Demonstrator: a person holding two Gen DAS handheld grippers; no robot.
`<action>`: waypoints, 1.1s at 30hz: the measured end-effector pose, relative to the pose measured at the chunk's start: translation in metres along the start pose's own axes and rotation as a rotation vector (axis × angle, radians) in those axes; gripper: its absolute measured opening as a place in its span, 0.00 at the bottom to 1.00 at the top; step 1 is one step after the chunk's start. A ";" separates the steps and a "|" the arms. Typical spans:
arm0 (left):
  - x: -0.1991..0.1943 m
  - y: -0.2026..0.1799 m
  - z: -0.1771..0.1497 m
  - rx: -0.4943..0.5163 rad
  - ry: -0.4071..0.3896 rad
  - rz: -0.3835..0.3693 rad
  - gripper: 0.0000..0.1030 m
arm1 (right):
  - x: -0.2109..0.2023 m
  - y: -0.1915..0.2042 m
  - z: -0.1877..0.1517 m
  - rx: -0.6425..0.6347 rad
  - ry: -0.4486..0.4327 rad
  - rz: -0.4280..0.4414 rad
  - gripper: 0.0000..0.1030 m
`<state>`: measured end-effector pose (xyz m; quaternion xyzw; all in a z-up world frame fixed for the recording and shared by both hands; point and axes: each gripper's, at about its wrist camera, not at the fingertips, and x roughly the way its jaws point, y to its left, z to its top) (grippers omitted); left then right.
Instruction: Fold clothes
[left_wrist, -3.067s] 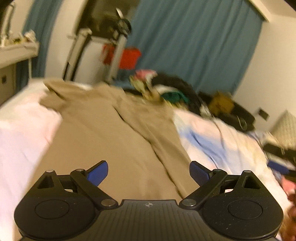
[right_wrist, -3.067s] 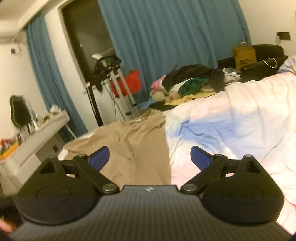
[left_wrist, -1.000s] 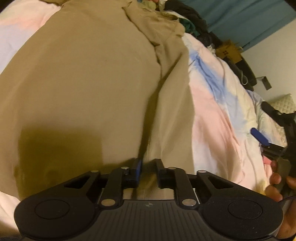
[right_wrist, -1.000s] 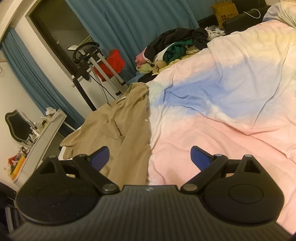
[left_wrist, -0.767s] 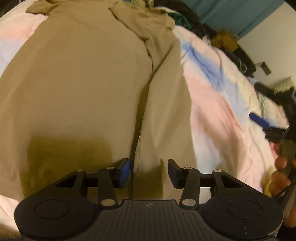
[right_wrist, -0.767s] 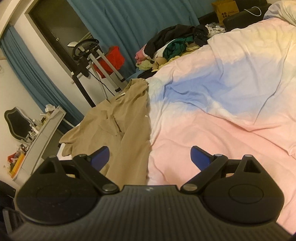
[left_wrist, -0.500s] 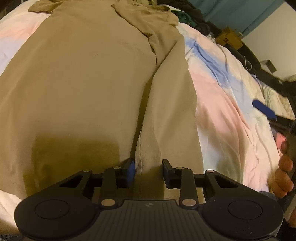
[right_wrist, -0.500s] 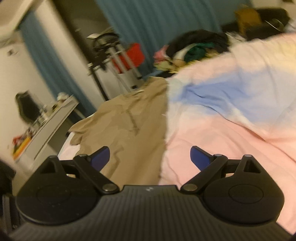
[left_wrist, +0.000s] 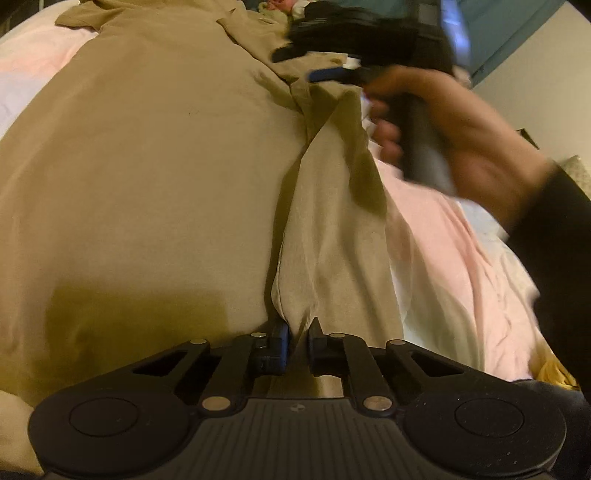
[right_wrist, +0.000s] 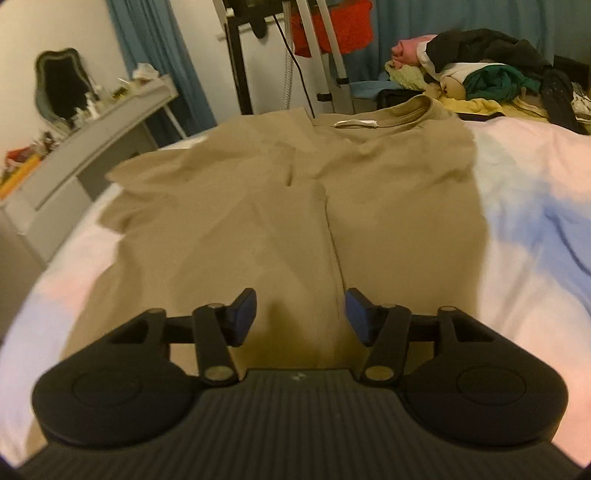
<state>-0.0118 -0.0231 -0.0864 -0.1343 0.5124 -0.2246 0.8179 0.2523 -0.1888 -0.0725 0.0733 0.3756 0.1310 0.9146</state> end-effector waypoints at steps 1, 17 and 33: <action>-0.001 0.002 0.000 -0.004 0.002 -0.013 0.07 | 0.011 0.002 0.003 -0.019 0.009 -0.019 0.41; -0.047 0.001 -0.014 0.074 -0.099 0.001 0.31 | 0.028 0.010 0.045 0.057 -0.068 -0.069 0.09; -0.145 -0.016 -0.017 0.138 -0.537 0.267 0.77 | -0.120 0.026 -0.009 0.091 -0.297 -0.050 0.88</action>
